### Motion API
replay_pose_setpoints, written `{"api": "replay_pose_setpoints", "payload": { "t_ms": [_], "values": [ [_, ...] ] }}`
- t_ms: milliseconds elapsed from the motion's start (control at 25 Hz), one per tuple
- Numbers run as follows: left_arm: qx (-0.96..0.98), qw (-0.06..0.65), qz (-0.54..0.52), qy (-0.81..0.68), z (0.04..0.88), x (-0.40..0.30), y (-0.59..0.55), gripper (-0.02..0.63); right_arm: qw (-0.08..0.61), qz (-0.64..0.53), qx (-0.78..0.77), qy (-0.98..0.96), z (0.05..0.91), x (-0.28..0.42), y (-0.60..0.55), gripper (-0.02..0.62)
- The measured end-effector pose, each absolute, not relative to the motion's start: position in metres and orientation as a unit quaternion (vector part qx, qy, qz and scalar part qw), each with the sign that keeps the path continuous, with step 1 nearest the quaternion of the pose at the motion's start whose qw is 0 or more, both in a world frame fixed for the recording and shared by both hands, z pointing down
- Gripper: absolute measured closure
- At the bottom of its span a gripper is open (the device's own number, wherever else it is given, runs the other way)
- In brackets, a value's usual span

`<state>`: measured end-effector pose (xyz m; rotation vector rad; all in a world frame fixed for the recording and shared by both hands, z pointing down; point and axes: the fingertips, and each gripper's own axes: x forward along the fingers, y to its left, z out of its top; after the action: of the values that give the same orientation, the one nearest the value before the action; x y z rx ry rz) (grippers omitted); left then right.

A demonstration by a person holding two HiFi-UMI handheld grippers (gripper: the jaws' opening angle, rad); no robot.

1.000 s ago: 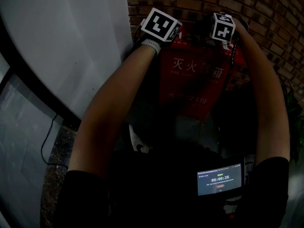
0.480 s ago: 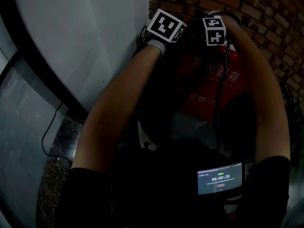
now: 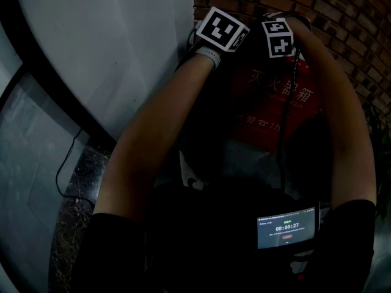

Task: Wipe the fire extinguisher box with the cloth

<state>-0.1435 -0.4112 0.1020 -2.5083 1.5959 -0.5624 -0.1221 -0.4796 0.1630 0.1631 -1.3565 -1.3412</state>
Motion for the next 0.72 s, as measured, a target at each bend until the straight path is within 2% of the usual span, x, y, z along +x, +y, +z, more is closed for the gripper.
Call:
{"api": "replay_pose_setpoints", "payload": {
  "t_ms": [720],
  "values": [
    [-0.850, 0.064, -0.207, 0.481, 0.089, -0.029, -0.413, 0.604, 0.595, -0.499, 0.122, -0.618, 0.158, 0.013, -0.480, 0.571]
  ]
}}
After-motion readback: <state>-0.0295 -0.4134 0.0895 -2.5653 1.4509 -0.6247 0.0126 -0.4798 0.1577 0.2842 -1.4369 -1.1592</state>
